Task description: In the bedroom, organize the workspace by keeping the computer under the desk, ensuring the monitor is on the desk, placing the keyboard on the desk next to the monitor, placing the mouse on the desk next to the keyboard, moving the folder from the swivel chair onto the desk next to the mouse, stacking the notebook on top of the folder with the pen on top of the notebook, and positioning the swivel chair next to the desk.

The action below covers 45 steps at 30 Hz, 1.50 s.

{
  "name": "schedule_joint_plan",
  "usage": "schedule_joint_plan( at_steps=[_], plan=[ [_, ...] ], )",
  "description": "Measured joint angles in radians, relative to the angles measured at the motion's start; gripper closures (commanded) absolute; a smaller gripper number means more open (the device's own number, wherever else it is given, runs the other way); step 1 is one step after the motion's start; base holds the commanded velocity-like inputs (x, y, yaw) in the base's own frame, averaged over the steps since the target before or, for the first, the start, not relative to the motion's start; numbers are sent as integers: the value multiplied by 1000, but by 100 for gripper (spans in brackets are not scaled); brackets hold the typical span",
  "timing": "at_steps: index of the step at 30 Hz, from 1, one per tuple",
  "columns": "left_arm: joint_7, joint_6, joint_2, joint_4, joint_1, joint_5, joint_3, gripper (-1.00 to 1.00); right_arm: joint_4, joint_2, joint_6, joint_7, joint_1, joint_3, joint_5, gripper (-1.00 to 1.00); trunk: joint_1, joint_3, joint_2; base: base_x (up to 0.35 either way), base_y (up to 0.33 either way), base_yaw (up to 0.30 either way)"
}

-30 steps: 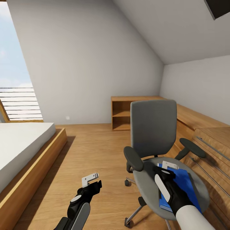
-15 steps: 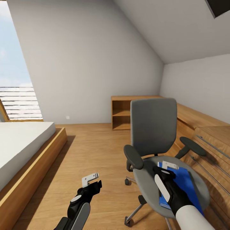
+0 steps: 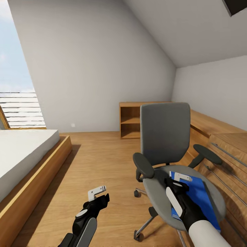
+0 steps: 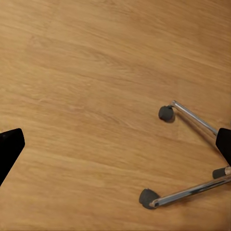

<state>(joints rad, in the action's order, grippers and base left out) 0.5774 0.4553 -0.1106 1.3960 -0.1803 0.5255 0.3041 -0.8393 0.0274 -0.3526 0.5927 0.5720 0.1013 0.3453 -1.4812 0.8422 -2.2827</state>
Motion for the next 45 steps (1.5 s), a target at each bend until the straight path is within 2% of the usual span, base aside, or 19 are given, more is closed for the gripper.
schedule_joint_plan(
  at_steps=[10, 13, 45],
  plan=[
    [0, 1, 0, 0, 0, 1, 0, -100, 0, 0, 0, 0, 0, 0, 0, -100, 0, 0, 0, 0, 0, 0],
    [0, 2, 0, 0, 0, 1, 0, -100, -18, 0, -2, 1, 0, -1, 0, -100, -11, 9, -21, 0, 0, 0],
    [-3, 0, 2, -5, 0, 1, 0, -100, -20, 0, 2, -3, 0, 0, 8, -100, -12, 9, -21, -44, -27, 0]
  ],
)
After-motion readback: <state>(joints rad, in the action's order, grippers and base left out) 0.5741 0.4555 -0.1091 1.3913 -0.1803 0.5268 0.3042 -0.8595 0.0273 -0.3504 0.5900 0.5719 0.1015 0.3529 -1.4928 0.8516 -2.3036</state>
